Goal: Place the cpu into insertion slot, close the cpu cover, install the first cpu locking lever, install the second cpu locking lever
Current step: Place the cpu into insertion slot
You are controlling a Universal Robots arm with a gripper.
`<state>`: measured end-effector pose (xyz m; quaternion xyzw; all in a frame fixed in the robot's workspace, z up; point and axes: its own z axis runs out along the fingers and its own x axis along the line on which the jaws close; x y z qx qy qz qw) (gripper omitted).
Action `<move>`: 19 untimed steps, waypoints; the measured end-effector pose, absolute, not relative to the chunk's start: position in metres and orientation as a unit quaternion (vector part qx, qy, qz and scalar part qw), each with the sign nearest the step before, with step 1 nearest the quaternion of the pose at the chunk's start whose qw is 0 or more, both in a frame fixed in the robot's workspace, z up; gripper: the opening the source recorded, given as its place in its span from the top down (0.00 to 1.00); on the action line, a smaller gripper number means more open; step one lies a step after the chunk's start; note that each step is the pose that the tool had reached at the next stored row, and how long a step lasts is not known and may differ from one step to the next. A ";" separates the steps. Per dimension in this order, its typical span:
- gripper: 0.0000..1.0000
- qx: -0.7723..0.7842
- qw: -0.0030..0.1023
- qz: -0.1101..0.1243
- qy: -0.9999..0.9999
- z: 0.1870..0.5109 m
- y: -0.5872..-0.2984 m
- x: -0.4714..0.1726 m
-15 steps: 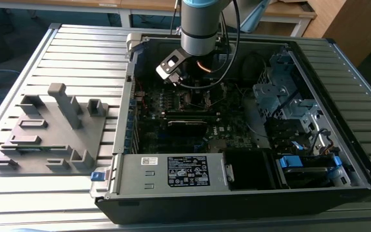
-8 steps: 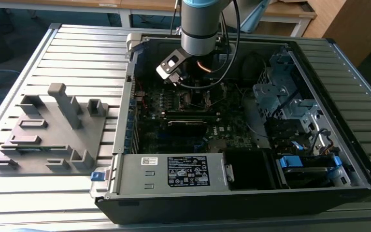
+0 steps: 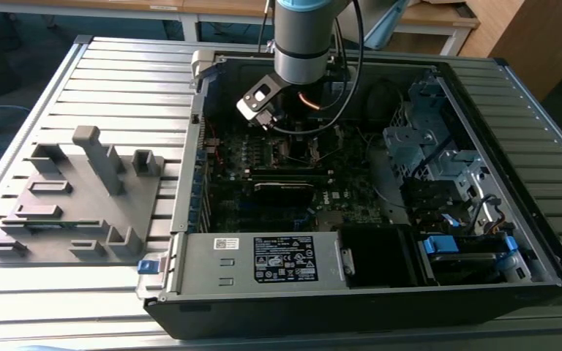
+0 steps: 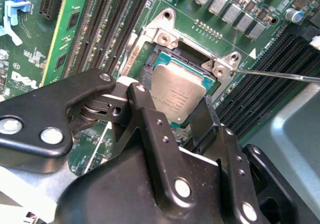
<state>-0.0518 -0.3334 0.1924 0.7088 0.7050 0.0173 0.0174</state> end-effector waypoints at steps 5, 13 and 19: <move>0.46 0.709 0.017 0.017 0.705 0.192 -0.334 -0.052; 0.46 0.709 0.018 0.017 0.705 0.191 -0.335 -0.052; 0.46 0.709 0.018 0.017 0.705 0.190 -0.335 -0.052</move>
